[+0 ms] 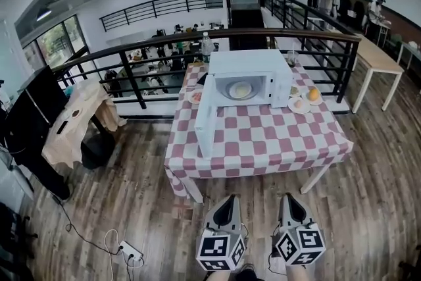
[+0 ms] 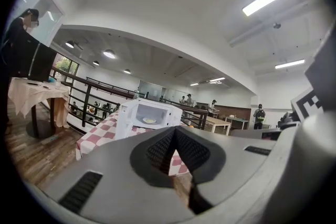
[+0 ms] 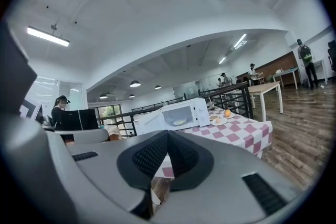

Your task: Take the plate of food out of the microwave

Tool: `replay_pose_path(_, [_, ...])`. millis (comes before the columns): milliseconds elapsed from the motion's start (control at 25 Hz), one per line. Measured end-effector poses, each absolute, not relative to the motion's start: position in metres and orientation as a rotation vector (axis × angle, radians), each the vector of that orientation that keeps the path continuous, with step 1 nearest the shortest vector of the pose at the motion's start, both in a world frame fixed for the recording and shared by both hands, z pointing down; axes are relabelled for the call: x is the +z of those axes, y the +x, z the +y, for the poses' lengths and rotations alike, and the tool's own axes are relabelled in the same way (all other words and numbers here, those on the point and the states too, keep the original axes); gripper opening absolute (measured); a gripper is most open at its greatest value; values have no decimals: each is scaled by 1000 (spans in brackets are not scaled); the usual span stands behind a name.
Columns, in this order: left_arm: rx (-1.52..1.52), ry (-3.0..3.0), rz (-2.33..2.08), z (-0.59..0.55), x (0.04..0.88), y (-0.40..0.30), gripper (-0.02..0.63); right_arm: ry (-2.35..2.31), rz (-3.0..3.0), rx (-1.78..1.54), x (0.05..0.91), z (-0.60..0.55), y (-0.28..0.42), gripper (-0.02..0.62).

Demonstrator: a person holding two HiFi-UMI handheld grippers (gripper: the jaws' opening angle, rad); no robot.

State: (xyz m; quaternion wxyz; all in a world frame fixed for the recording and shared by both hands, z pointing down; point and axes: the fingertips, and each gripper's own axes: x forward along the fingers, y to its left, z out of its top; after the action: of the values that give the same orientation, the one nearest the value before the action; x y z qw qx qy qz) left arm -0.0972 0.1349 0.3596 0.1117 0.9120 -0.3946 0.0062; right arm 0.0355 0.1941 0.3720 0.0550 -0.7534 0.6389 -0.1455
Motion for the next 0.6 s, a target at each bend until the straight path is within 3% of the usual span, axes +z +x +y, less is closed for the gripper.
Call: replay_pose_path(600, [61, 2628, -1188, 87, 376, -48, 8, -2243, 1930, -526, 393, 147, 91, -10])
